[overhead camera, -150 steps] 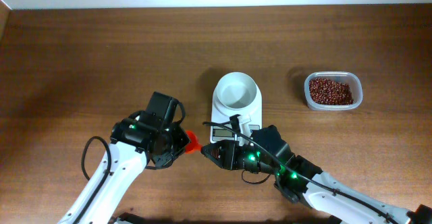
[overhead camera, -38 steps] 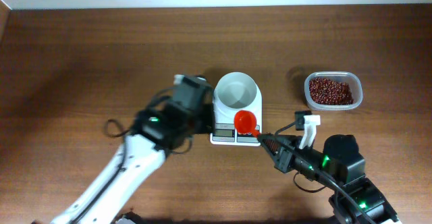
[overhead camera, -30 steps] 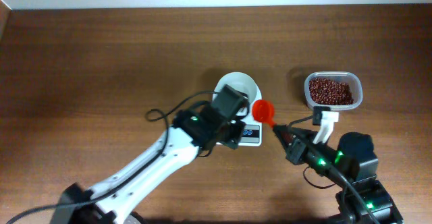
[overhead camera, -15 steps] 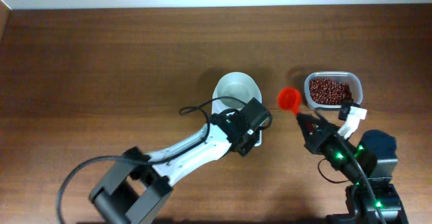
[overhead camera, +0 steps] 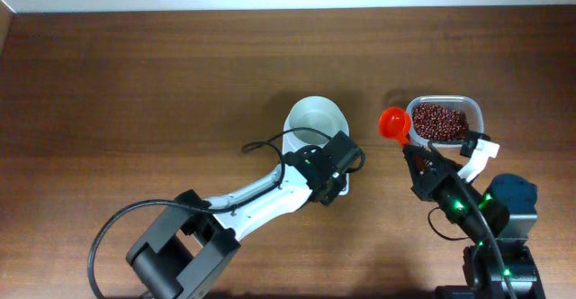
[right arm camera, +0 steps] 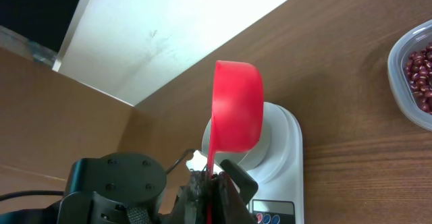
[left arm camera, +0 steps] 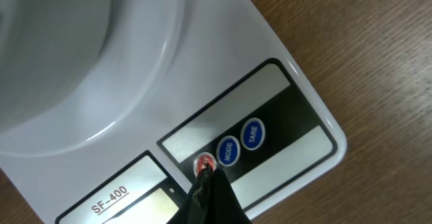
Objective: Scoop and weigh 50g on scale
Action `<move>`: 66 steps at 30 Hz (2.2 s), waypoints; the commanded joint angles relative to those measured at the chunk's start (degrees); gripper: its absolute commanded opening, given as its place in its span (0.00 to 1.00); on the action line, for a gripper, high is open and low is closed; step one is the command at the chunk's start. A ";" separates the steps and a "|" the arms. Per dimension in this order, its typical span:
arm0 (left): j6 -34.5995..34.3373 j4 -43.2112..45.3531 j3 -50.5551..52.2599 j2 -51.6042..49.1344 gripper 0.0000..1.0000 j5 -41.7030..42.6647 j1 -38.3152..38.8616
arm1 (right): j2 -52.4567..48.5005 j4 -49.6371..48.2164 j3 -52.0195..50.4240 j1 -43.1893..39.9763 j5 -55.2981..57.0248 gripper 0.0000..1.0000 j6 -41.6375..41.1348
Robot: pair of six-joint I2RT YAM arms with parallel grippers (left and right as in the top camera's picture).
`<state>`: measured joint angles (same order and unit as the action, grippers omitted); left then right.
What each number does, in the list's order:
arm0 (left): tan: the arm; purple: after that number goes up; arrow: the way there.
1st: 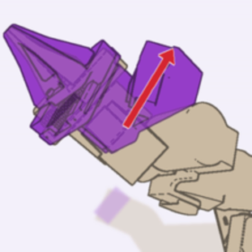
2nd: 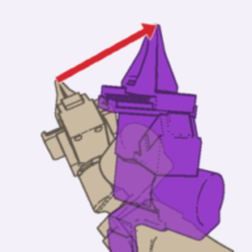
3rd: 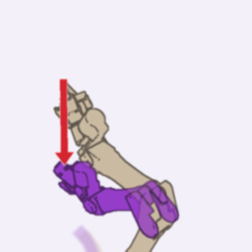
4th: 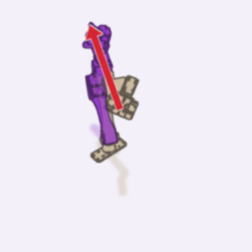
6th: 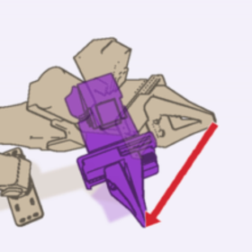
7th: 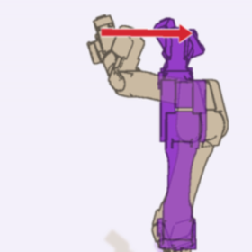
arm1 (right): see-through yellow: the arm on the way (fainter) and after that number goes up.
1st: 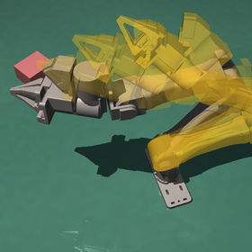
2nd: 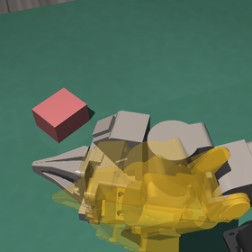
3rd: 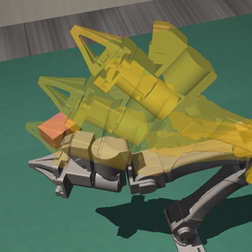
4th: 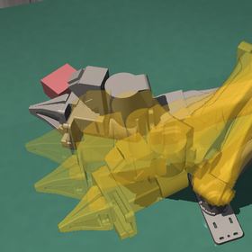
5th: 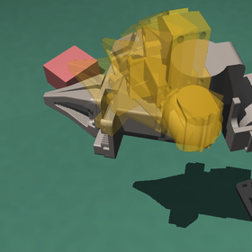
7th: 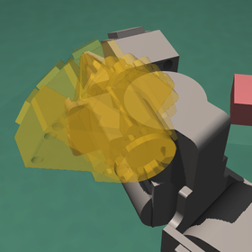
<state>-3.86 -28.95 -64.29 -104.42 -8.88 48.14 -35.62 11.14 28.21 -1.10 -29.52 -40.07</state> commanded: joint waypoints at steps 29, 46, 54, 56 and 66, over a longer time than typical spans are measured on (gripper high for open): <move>0.92 3.45 1.38 -2.51 0.00 -2.12 -0.20 | 0.39 -0.22 0.96 -0.48 -0.50 0.04 0.68; 0.90 2.56 1.57 -3.89 0.00 -2.97 -0.28 | 0.39 -0.22 0.96 -0.48 -0.52 0.04 0.68; 0.90 -5.64 0.26 0.52 0.00 -1.77 0.48 | 0.39 -0.22 0.96 -0.48 -0.50 0.04 0.66; 0.90 -10.71 -1.86 6.43 0.00 -0.81 0.50 | 0.37 -0.20 0.96 -0.48 -0.50 0.04 0.66; 0.92 -12.55 -3.80 28.96 0.99 -3.21 -4.94 | -3.43 -0.15 0.96 -0.48 -0.48 0.04 0.68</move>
<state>-3.20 -40.97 -67.37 -81.67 -10.66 46.28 -37.28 11.14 28.21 -1.10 -29.52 -40.10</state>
